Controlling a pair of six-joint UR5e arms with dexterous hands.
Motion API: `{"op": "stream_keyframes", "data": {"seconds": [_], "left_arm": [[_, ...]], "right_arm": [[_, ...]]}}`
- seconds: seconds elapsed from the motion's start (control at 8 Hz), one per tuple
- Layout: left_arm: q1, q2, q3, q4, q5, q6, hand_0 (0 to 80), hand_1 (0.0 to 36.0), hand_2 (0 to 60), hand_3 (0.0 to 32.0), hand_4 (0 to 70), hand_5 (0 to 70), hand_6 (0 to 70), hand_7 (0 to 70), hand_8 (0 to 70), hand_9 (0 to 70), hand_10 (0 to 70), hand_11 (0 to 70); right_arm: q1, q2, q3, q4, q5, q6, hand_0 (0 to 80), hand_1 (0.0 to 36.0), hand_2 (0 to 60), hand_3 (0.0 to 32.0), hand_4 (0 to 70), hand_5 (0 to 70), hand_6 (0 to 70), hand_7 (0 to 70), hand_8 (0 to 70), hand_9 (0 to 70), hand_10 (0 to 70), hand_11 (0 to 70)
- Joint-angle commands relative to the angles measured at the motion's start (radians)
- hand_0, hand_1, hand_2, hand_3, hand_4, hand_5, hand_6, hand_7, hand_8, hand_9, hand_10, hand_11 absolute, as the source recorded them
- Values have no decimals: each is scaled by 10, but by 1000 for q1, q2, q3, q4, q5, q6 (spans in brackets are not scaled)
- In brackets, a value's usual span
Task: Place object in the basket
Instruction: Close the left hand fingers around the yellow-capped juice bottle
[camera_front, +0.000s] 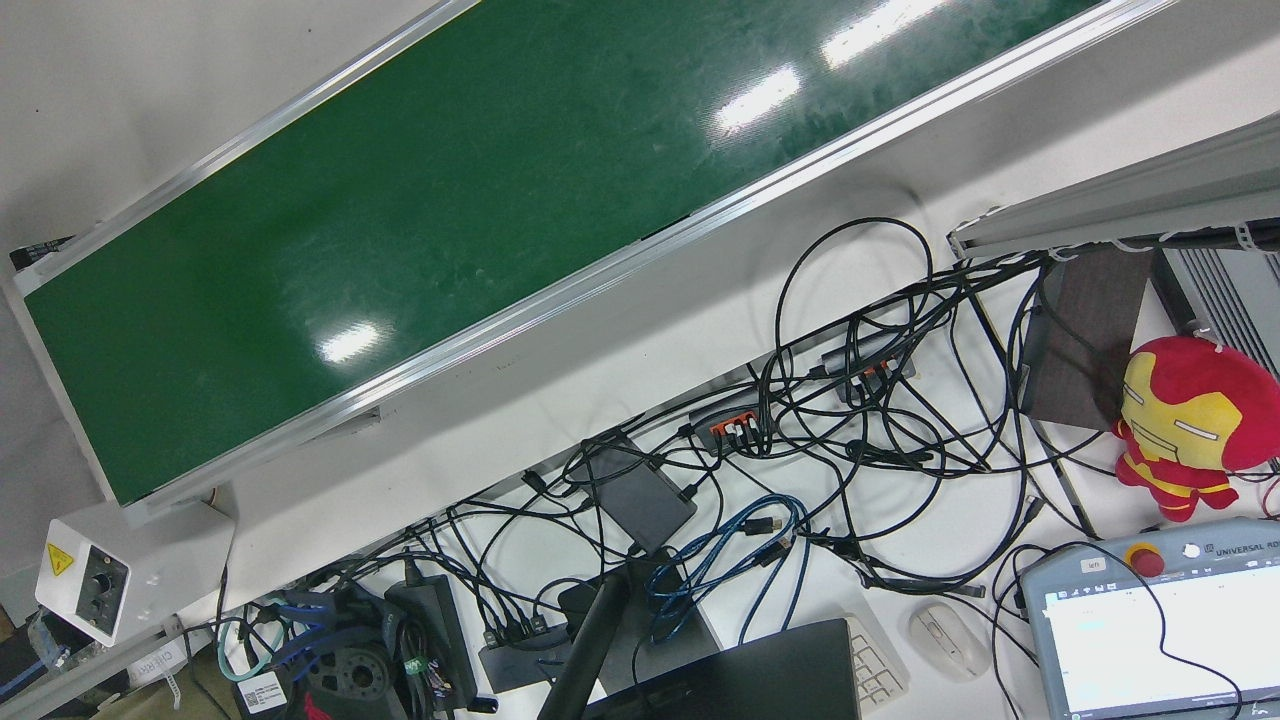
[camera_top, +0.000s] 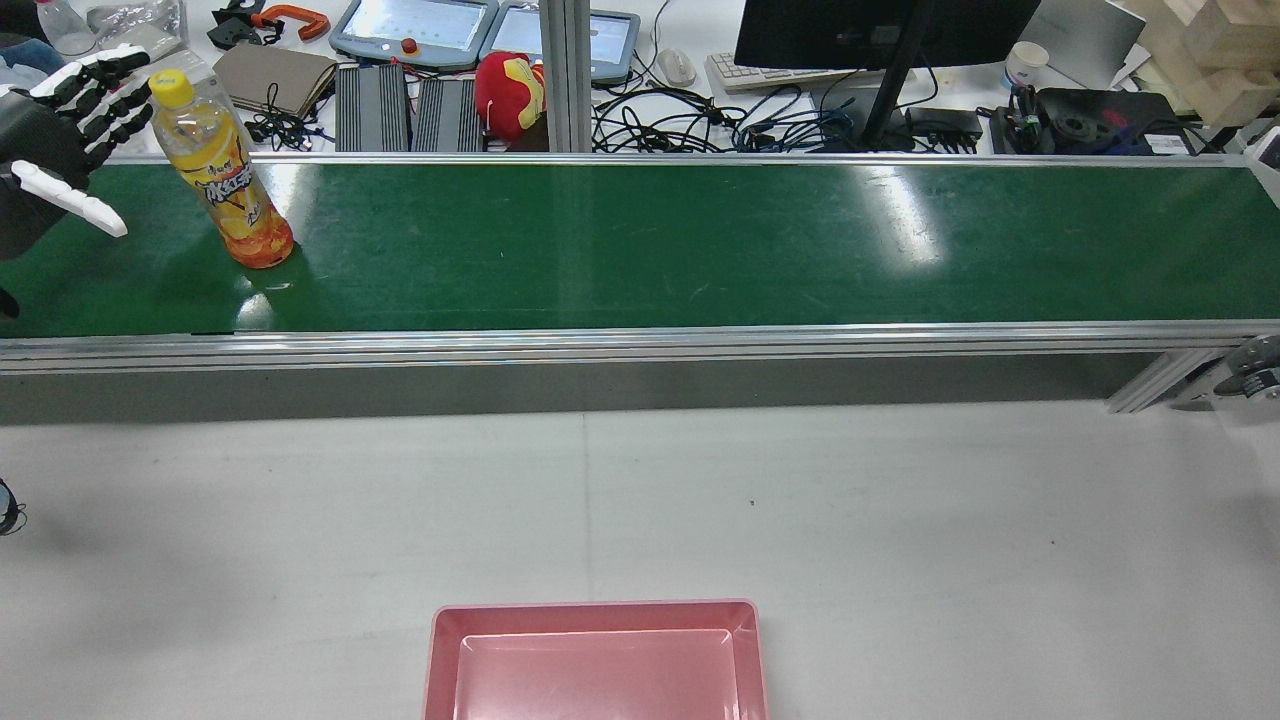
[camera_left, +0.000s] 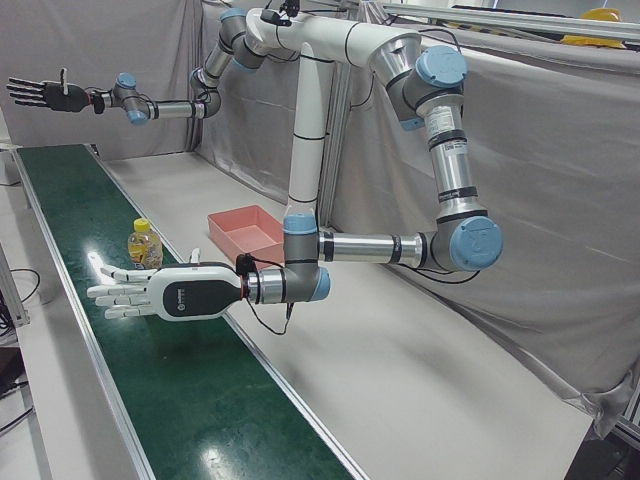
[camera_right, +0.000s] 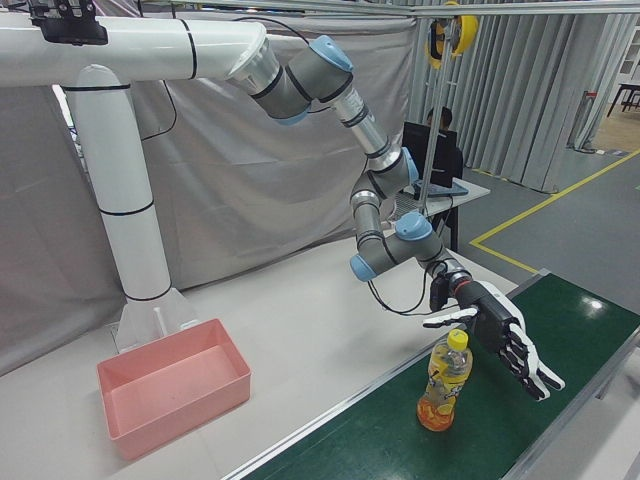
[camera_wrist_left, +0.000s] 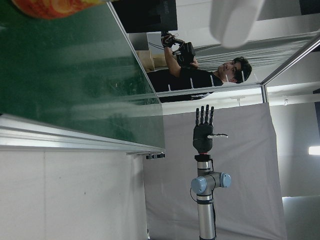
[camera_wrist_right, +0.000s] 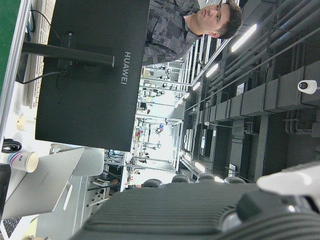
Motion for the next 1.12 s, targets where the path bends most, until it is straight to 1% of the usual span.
{"op": "stream_keyframes", "data": {"seconds": [0.0, 0.12, 0.25, 0.5, 0.62, 0.75, 0.88, 1.0], "left_arm": [[65, -57, 5, 44, -3, 27, 800, 89, 0, 14, 68, 225, 0, 0, 48, 53, 20, 56], [97, -66, 6, 44, -29, 27, 800, 85, 0, 14, 66, 221, 0, 0, 52, 59, 20, 56], [119, -68, 8, 44, -49, 25, 800, 84, 0, 6, 74, 228, 0, 0, 55, 62, 22, 58], [119, -71, 2, 44, -51, 13, 800, 83, 0, 0, 71, 248, 0, 0, 58, 69, 23, 59], [119, -87, 2, 58, -51, 13, 800, 119, 0, 0, 83, 293, 0, 0, 88, 109, 54, 104], [120, -145, 3, 160, -49, -10, 596, 244, 197, 0, 111, 443, 5, 17, 140, 183, 112, 188], [121, -172, 6, 193, -49, -13, 474, 360, 600, 0, 292, 686, 69, 97, 218, 295, 236, 365], [119, -175, 2, 205, -48, -15, 567, 360, 600, 0, 700, 700, 416, 408, 545, 696, 496, 700]], "right_arm": [[0, 0, 0, 0, -1, 0, 0, 0, 0, 0, 0, 0, 0, 0, 0, 0, 0, 0], [0, 0, 2, 0, 0, 0, 0, 0, 0, 0, 0, 0, 0, 0, 0, 0, 0, 0], [0, 0, 2, 0, 0, 0, 0, 0, 0, 0, 0, 0, 0, 0, 0, 0, 0, 0], [0, 0, 2, 0, -1, 0, 0, 0, 0, 0, 0, 0, 0, 0, 0, 0, 0, 0], [0, 0, 2, 0, 0, 0, 0, 0, 0, 0, 0, 0, 0, 0, 0, 0, 0, 0], [0, 0, 2, 0, 0, 0, 0, 0, 0, 0, 0, 0, 0, 0, 0, 0, 0, 0], [0, 0, 2, 0, -1, 0, 0, 0, 0, 0, 0, 0, 0, 0, 0, 0, 0, 0], [0, 0, 2, 0, 0, 0, 0, 0, 0, 0, 0, 0, 0, 0, 0, 0, 0, 0]]}}
